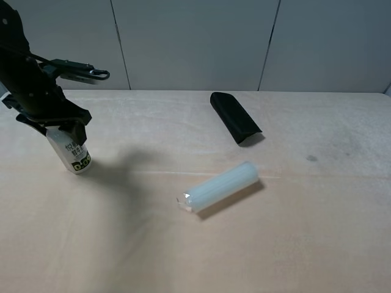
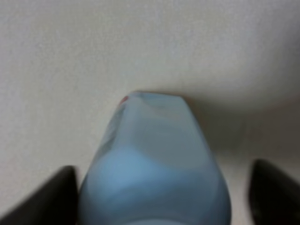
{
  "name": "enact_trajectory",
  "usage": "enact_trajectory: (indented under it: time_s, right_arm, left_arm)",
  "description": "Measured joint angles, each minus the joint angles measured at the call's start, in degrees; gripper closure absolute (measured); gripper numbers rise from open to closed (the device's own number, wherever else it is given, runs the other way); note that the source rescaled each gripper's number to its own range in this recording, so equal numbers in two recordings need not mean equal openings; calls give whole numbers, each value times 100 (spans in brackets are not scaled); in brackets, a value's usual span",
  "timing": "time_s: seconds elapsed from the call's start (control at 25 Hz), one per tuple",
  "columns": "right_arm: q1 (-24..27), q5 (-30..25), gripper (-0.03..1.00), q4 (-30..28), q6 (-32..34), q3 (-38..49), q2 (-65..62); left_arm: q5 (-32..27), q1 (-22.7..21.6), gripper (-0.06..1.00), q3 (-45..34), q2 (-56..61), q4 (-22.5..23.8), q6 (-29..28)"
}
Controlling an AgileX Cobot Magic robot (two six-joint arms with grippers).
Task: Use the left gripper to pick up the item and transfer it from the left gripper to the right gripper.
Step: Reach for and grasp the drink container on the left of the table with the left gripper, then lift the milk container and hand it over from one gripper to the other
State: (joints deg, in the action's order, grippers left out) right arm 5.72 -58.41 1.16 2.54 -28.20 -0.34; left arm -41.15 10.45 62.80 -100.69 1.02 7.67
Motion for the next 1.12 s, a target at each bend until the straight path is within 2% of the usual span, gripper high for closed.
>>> enact_trajectory:
  time_s: [0.04, 0.64, 1.0, 1.12]
  right_arm:
    - [0, 0, -3, 0, 0, 0, 0]
    - [0, 2, -3, 0, 0, 0, 0]
    - [0, 2, -3, 0, 0, 0, 0]
    - [0, 2, -3, 0, 0, 0, 0]
  left_arm:
    - [0, 0, 92, 0, 0, 16, 0]
    - [-98, 0, 92, 104, -7, 82, 5]
    - [-1575, 0, 92, 1142, -12, 118, -83]
    - [-1850, 0, 92, 1362, -12, 120, -273]
